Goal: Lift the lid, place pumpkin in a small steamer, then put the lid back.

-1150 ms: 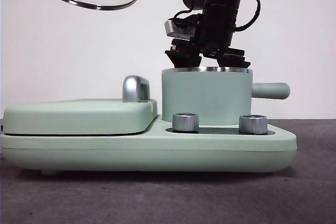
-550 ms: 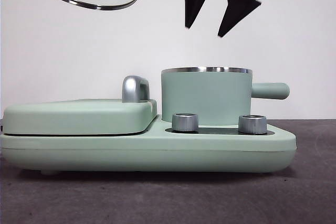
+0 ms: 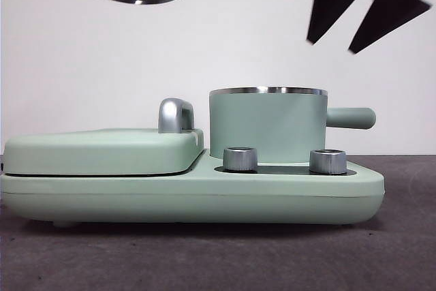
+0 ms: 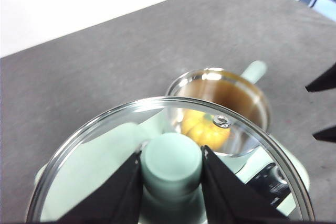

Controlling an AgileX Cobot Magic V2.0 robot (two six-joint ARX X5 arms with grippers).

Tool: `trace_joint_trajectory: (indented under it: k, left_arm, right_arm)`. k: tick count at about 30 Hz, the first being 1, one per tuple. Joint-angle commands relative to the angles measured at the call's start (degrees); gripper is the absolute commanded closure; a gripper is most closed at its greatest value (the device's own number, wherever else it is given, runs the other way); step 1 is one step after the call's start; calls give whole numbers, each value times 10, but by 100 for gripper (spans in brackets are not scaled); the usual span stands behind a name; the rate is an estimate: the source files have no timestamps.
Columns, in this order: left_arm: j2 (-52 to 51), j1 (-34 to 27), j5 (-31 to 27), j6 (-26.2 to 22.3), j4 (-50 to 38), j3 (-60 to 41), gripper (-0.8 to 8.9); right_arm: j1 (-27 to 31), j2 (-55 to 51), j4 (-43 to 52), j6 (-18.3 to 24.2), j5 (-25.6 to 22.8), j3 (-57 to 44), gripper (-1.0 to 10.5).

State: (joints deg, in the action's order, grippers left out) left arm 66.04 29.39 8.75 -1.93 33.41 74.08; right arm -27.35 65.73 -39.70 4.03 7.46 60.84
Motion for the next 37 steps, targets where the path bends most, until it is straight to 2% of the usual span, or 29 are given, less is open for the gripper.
trace_joint_trajectory:
  k: [1,9,18,31,37]
  left_arm:
    - [3,5,6,-3,-29,14,805]
    - [50,35,31,-3,-69,14,805]
    - [143,76,31,-6,-170,14,805]
    - [264,104,31,-17,-334,14,805]
    - [301,108,18,-40,-367,14,805]
  right_arm:
    - [-4,-56,20,-12,1,-33,539]
    - [-4,-228,22,-59,0,-110,538]
    - [-4,-346,-10,-85,-2,-118,538]
    - [-4,-363,-80,-96,-2,-118,538]
    - [-4,-363,-82,-96,-2,-118,538]
